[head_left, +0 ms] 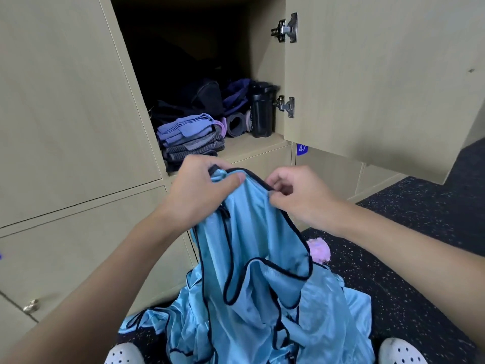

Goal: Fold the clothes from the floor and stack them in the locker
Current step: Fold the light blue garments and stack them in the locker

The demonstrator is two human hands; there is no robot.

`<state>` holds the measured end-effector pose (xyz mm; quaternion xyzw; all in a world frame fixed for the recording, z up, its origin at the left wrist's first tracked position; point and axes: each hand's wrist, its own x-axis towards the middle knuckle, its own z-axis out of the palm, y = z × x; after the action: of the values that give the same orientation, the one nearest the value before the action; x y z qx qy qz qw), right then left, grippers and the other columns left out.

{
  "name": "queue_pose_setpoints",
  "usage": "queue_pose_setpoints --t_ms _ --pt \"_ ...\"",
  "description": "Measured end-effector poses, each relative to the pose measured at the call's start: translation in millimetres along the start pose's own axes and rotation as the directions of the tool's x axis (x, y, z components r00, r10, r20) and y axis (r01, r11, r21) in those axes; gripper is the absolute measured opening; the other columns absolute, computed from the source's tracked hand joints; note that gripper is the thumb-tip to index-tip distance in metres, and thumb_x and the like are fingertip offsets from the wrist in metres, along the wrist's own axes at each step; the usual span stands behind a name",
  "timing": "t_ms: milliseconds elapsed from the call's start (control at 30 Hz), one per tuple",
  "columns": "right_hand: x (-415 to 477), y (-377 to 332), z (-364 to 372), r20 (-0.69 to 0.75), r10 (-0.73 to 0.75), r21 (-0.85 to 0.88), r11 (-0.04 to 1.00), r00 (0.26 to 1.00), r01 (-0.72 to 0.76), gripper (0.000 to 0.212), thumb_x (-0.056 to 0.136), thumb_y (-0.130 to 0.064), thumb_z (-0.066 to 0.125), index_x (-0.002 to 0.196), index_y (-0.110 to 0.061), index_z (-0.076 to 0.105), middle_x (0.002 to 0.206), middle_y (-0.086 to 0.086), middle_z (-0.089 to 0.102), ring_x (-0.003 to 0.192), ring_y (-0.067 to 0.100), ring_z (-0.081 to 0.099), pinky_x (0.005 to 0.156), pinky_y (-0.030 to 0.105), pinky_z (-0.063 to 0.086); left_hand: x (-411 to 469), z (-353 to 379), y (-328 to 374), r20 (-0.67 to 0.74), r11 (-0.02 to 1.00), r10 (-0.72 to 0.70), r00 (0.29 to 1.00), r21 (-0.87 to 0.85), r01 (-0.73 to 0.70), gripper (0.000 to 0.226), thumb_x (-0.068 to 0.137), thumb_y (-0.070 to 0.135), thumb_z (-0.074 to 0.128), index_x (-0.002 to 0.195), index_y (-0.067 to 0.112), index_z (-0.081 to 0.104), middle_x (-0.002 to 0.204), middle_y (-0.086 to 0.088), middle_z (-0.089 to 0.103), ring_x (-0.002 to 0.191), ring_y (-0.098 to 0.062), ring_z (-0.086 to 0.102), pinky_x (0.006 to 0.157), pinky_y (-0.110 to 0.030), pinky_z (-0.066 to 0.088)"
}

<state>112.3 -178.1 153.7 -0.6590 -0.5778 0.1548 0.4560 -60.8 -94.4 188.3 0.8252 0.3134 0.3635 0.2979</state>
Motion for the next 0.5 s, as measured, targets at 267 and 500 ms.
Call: queue_pose_setpoints --t_ms 267,500 --pt "-0.9 11.7 -1.3 0.163 0.046 -0.043 0.998 0.986 -0.040 0.014 0.087 -0.014 0.072 0.096 -0.021 0.064 0.086 -0.002 0.069 0.068 0.003 0.056 0.073 0.024 0.049 9.7 -24.9 -6.4 -0.190 0.990 -0.058 0.980 -0.137 0.032 0.019 0.091 0.023 0.072 0.074 0.014 0.069 0.068 -0.011 0.058 0.060 -0.015 0.048 0.055 -0.026 0.039" --pt "-1.3 20.7 15.5 0.238 0.058 -0.179 0.984 0.970 -0.014 0.006 0.089 -0.011 0.070 0.084 -0.009 0.073 0.081 0.000 0.071 0.069 0.004 0.057 0.067 0.018 0.046 8.2 -33.6 -5.9 -0.173 0.990 -0.035 0.984 -0.143 0.010 0.017 0.091 0.022 0.072 0.075 0.015 0.070 0.069 -0.017 0.060 0.063 -0.020 0.050 0.058 -0.031 0.042"
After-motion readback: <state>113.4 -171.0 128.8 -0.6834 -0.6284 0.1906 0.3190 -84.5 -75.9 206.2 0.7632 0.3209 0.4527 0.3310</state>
